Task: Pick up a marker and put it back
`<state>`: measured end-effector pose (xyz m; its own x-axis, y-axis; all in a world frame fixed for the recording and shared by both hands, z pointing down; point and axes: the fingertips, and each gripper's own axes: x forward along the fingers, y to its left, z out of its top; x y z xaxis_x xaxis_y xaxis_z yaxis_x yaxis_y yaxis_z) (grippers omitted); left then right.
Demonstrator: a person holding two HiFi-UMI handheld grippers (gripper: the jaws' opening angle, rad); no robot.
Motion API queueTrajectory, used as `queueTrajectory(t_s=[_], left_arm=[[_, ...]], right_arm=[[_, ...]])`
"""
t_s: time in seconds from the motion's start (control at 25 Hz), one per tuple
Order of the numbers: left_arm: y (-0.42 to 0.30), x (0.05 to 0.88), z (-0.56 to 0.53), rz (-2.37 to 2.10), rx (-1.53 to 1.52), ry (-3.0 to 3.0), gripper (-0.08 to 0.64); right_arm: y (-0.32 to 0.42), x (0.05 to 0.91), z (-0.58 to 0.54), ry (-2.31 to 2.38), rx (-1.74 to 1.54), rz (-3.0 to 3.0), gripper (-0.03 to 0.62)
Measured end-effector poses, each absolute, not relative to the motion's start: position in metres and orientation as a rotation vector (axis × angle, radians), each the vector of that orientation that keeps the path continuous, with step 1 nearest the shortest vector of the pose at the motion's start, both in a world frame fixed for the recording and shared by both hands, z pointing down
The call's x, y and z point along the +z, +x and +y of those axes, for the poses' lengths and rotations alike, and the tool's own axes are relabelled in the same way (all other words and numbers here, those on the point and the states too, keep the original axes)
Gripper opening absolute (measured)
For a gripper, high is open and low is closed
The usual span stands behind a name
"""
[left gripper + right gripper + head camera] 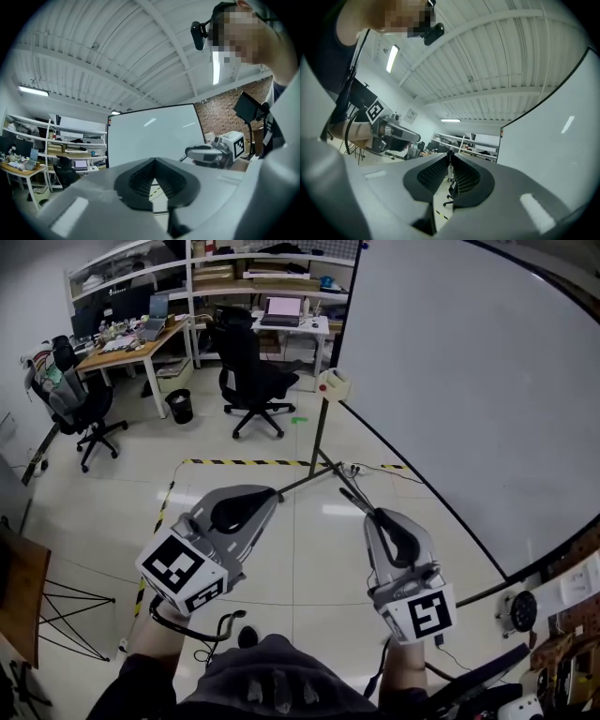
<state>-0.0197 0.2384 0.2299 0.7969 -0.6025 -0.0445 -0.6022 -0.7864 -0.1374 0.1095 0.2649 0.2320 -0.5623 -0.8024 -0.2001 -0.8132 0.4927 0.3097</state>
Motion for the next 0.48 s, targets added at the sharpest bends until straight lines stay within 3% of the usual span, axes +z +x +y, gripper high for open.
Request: queueTrajectory(t_s=[0.48], left_arm=[[-0.001,0.227,0.226,1.001,-0.04,-2.805,0.006]], right_arm=[[0.136,0.234,0.247,-1.426,0.586,2.703,0.04]])
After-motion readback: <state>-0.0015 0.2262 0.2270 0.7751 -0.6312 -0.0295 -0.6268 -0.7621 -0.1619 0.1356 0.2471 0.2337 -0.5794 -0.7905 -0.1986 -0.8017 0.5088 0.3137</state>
